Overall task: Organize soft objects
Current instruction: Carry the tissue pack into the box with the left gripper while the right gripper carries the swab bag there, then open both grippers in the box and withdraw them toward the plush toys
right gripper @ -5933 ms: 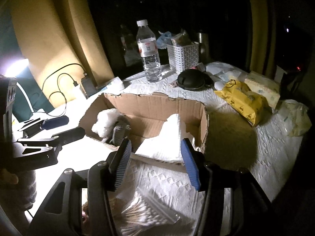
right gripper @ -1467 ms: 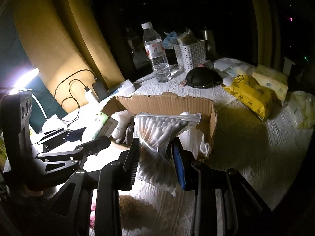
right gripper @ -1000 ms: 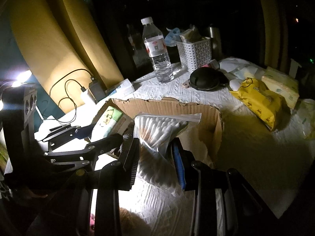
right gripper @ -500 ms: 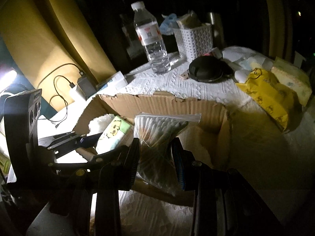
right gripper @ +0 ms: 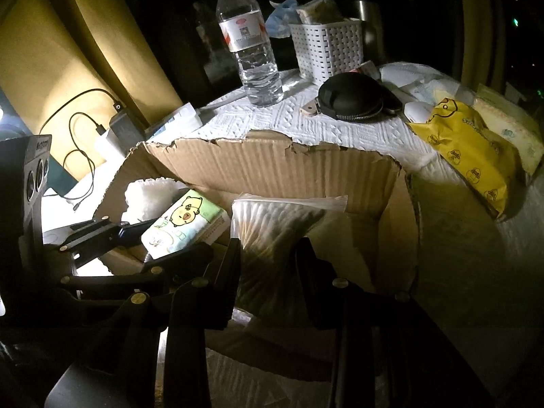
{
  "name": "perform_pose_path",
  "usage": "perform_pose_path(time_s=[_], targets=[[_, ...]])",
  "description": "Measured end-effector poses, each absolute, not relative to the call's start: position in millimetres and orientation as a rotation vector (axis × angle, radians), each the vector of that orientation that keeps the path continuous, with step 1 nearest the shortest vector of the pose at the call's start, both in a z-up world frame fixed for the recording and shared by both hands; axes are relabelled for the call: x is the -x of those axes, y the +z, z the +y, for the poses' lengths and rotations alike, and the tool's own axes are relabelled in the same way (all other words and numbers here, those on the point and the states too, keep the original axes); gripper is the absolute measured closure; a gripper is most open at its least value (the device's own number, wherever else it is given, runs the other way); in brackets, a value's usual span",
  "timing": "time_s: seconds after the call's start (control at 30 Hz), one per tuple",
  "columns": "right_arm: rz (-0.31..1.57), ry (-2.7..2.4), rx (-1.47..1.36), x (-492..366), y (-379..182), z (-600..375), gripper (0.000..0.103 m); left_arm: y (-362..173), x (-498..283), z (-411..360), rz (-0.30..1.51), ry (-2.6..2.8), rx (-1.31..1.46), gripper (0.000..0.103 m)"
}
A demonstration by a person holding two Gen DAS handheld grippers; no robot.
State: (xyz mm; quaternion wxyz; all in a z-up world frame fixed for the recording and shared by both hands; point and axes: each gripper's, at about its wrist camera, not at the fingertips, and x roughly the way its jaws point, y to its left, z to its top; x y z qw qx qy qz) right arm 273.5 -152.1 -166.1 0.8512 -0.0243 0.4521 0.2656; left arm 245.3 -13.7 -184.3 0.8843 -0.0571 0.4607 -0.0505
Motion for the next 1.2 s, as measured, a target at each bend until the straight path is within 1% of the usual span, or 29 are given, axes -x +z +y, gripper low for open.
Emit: perform_pose_path(time_s=[0.17, 0.23, 0.3, 0.4, 0.47, 1.2], targets=[[0.962, 0.560, 0.045, -273, -166, -153, 0.067, -183, -244, -14, 0.963, -0.102, 0.111, 0.050], [0.965, 0.557, 0.047, -271, -164, -154, 0.067, -182, -242, -14, 0.960, -0.099, 0.110, 0.047], [0.957, 0.552, 0.045, -269, -162, -156, 0.065, -179, -240, -12, 0.953, -0.077, 0.105, 0.036], [0.946, 0.537, 0.032, -267, -156, -162, 0.050, -174, -236, -8, 0.941, -0.081, 0.127, 0.032], [0.942, 0.535, 0.018, -266, -153, -166, 0.049, -170, -233, -9, 0.929, -0.080, 0.127, 0.029], [0.867, 0.523, 0.027, -218, -115, -176, 0.048, -128, -181, -4, 0.844, -0.062, 0.123, 0.028]])
